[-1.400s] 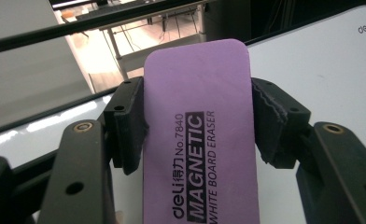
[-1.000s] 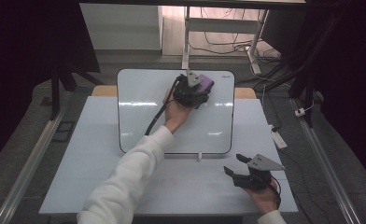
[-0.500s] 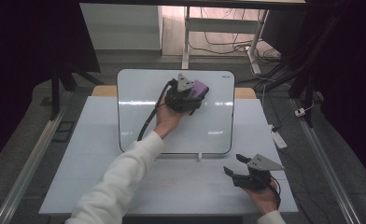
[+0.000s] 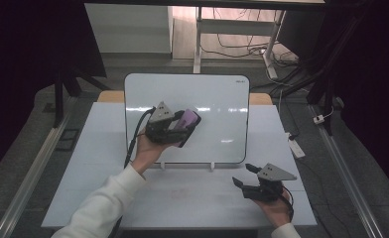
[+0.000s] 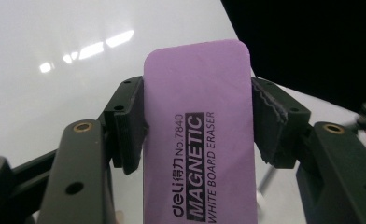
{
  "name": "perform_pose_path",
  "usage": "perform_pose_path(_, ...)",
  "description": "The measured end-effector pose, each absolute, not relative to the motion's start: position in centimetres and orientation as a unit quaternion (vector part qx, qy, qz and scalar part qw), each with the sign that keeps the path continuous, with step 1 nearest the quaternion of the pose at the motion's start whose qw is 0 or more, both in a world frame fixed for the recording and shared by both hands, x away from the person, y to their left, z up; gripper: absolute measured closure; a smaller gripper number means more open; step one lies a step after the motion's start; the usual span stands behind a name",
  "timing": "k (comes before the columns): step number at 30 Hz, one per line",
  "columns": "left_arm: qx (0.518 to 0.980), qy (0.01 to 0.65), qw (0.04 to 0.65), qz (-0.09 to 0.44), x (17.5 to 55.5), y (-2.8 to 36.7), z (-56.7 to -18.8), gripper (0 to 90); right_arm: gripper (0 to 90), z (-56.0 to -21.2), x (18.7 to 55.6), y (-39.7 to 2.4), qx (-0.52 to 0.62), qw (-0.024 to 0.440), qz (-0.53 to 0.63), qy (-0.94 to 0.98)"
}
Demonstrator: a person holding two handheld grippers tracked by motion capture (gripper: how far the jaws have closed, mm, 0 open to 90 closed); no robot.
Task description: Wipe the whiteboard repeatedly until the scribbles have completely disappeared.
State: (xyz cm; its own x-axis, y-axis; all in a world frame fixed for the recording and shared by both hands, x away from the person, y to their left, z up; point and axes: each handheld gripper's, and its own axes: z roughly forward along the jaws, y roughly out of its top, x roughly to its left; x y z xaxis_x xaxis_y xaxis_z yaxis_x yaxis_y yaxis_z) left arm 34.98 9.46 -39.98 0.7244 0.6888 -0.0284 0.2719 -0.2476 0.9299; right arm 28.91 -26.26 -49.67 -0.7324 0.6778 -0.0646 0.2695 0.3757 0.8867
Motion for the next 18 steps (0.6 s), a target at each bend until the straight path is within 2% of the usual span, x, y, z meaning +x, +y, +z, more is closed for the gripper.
perform_pose_path(9,0.767,0.324,0.524,0.182,32.6,11.5,-41.6,40.3,28.7,-49.6,28.9,-25.9,0.292,0.212,0.478,0.801)
perform_pose_path(18,0.772,0.311,0.53,0.164,31.0,11.7,-42.7,40.2,28.6,-49.5,28.6,-24.8,0.281,0.201,0.483,0.804)
